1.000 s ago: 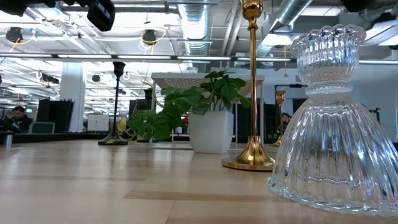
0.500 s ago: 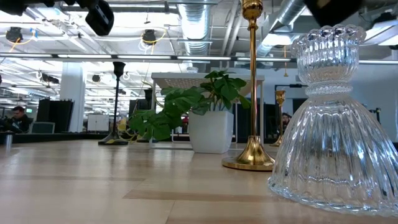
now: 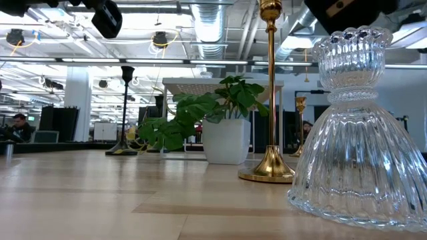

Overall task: Pick & Place candle stick holders
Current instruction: Align the transparent candle holder with the other transparent candle holder on the shelf

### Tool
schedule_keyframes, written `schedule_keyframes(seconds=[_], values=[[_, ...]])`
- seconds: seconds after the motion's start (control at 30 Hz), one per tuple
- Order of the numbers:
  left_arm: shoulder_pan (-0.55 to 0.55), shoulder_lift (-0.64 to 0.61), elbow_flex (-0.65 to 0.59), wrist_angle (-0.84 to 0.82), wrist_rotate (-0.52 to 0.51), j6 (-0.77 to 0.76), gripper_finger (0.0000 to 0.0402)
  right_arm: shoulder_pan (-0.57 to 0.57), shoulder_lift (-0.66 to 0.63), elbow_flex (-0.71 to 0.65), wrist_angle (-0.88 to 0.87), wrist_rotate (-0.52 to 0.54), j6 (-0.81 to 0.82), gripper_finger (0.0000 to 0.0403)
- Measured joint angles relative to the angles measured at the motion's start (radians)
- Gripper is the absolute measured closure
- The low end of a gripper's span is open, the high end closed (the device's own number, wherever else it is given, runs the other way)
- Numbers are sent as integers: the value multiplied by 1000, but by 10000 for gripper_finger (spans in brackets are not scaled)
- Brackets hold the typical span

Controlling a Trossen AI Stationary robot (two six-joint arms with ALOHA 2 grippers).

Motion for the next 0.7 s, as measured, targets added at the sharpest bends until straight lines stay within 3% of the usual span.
schedule_keyframes(seconds=[0.4,0.7], values=[[0,0,0,0,0,0,394,-2,12,10,-19,2,-51,206],[0,0,0,0,0,0,394,-27,12,10,-40,6,-32,233]])
